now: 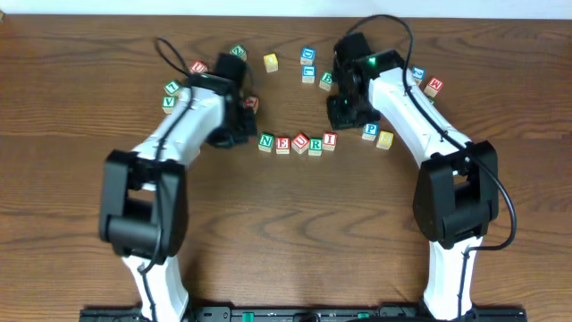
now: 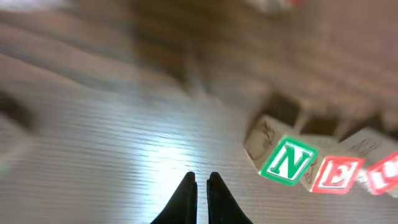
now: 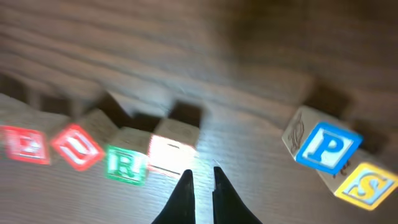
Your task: Spell out NEURIPS
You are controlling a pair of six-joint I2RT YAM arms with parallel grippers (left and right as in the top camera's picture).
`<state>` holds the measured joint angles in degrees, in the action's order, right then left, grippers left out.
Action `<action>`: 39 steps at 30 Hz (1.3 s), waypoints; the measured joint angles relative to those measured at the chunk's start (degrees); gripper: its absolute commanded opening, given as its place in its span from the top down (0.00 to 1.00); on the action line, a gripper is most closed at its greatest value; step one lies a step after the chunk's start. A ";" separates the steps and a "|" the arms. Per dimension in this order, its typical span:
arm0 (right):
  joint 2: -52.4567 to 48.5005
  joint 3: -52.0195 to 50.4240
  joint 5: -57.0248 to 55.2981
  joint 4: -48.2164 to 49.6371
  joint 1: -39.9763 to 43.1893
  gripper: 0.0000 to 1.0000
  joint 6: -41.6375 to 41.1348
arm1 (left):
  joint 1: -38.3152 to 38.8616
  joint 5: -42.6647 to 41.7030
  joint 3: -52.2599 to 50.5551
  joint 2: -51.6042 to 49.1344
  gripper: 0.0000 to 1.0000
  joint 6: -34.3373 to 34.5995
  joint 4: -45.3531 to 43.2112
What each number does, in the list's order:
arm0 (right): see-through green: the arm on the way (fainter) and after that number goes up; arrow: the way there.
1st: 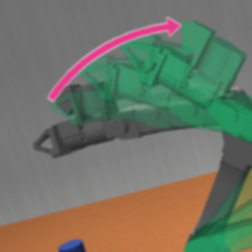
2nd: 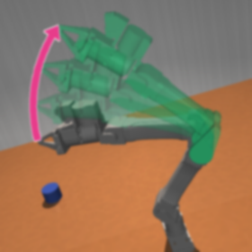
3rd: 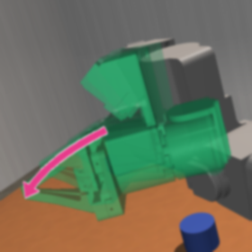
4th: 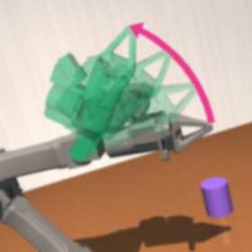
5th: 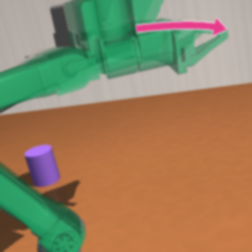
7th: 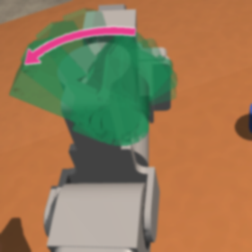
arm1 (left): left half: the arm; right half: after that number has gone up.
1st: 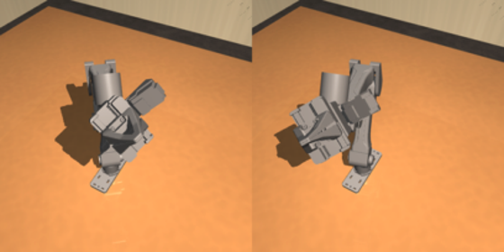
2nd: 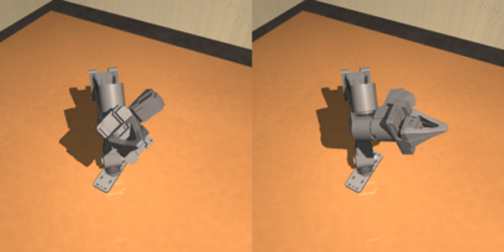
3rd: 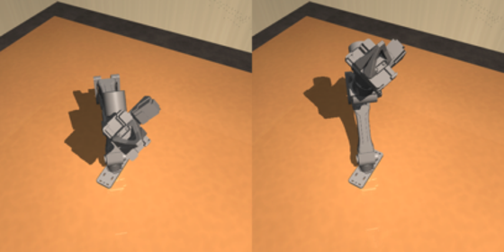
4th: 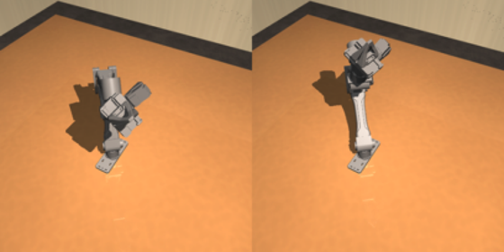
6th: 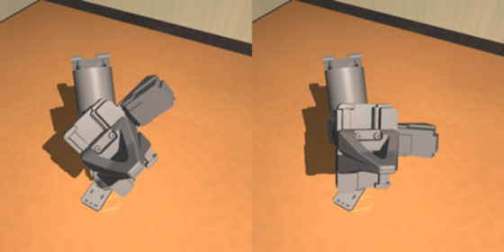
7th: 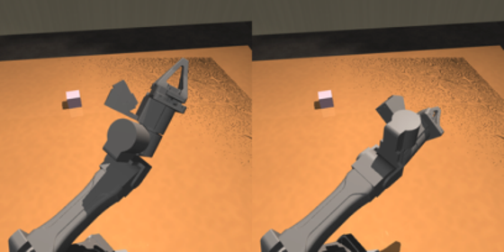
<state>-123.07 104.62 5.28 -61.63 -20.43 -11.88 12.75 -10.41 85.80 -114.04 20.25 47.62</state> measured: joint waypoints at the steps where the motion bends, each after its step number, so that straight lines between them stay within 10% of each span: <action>1: 0.00 0.50 0.44 0.50 -0.13 0.94 0.04 | -1.53 0.02 0.13 1.42 0.92 -0.24 -0.11; 12: -0.28 0.59 2.69 9.46 -6.16 0.97 -0.07 | -13.64 0.24 1.88 10.27 0.92 -0.83 -0.15; 39: -7.74 0.20 -0.13 8.24 -8.90 0.99 -3.80 | -14.21 0.24 1.88 10.21 0.92 -0.85 -0.02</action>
<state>-130.80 104.81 5.15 -53.39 -29.32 -15.68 -1.45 -10.17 87.68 -103.83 19.40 47.59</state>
